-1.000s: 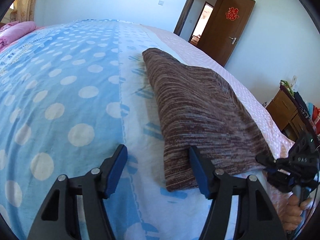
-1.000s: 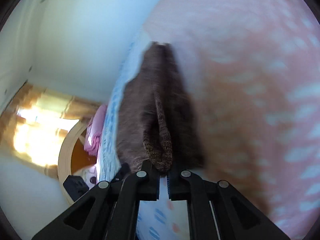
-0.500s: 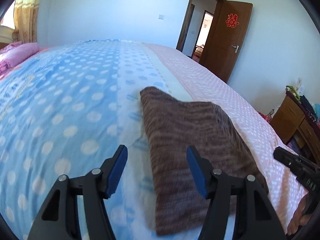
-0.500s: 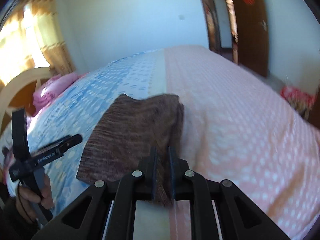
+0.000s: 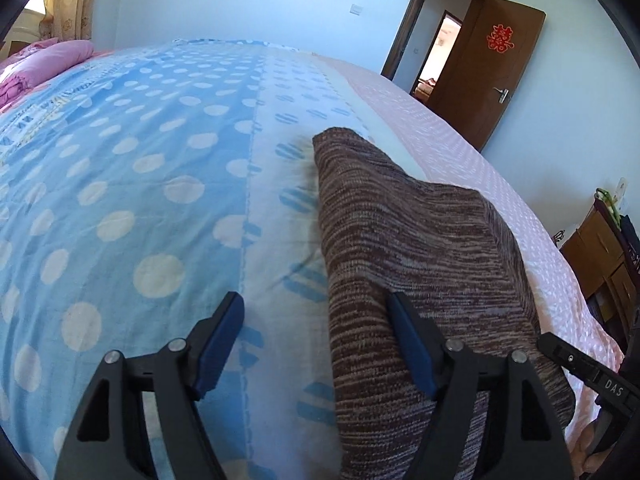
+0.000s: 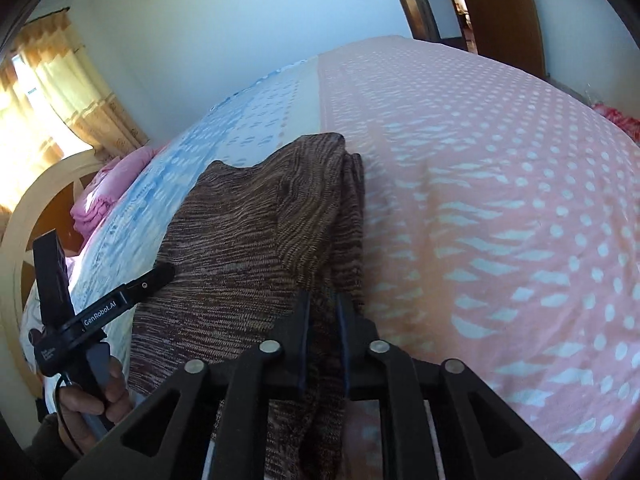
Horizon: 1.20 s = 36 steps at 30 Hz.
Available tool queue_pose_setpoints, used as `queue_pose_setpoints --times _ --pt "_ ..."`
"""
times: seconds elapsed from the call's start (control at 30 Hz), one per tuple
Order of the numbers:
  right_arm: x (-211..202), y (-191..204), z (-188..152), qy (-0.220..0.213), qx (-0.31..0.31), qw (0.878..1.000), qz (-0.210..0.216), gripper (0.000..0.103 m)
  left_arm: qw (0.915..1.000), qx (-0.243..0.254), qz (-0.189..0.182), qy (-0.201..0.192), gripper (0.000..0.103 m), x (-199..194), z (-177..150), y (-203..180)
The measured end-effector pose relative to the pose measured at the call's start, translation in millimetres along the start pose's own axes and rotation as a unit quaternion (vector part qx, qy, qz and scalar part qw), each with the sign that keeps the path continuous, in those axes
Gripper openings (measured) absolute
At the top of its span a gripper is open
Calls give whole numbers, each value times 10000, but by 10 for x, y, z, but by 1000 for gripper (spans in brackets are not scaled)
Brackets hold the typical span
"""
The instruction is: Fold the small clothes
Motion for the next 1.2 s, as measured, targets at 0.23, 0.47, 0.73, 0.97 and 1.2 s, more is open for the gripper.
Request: queue_pose_setpoints --times 0.23,0.47,0.73,0.97,1.2 --pt "-317 247 212 -496 -950 9909 -819 19 9995 258 69 -188 90 -144 285 -220" --pt "-92 85 538 -442 -625 9950 -641 34 9944 897 541 -107 94 192 418 -534" --pt "342 -12 623 -113 -567 9964 -614 58 9947 605 763 337 96 509 321 -395" --pt "628 -117 635 -4 -428 9982 -432 59 9954 571 672 371 100 564 303 -381" --pt "594 -223 591 -196 -73 9998 -51 60 9959 590 632 277 100 546 279 -382"
Point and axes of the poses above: each gripper's, at about its wrist camera, not at the fingertips, and x roughly the way its jaws point, y to its left, z to its top, the point moved 3 cm from there along x, roughly the way its jaws point, and after that the axes turned 11 degrees about -x, right-handed, at the moved point
